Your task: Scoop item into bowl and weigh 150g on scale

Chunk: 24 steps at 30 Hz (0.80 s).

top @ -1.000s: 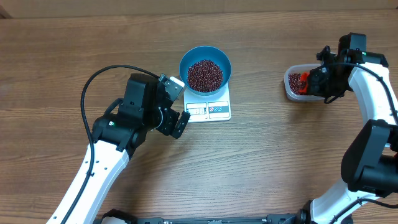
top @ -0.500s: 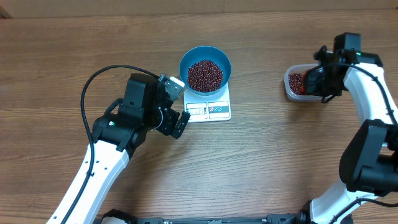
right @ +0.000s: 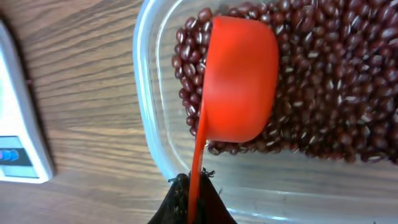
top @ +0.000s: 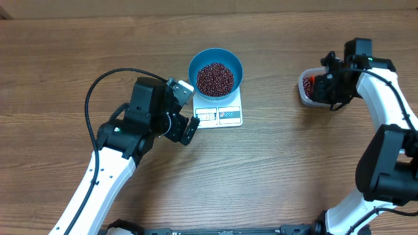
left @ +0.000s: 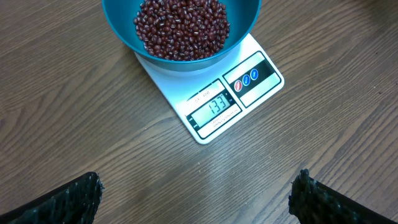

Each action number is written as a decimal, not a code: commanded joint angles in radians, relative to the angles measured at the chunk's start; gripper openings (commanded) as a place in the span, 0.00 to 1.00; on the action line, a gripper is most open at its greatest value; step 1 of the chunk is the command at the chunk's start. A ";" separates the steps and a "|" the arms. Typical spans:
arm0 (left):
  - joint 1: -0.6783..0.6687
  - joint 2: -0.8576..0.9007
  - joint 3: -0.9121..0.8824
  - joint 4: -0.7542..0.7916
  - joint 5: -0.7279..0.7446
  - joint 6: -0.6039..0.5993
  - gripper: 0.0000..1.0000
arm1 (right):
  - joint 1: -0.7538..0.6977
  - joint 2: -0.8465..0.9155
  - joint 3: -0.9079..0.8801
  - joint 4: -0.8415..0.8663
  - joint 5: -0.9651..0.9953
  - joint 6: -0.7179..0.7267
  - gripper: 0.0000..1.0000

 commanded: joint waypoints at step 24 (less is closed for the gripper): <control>0.004 -0.008 -0.003 0.001 0.011 0.019 0.99 | -0.428 -0.009 -0.014 -0.130 -0.697 -0.163 0.04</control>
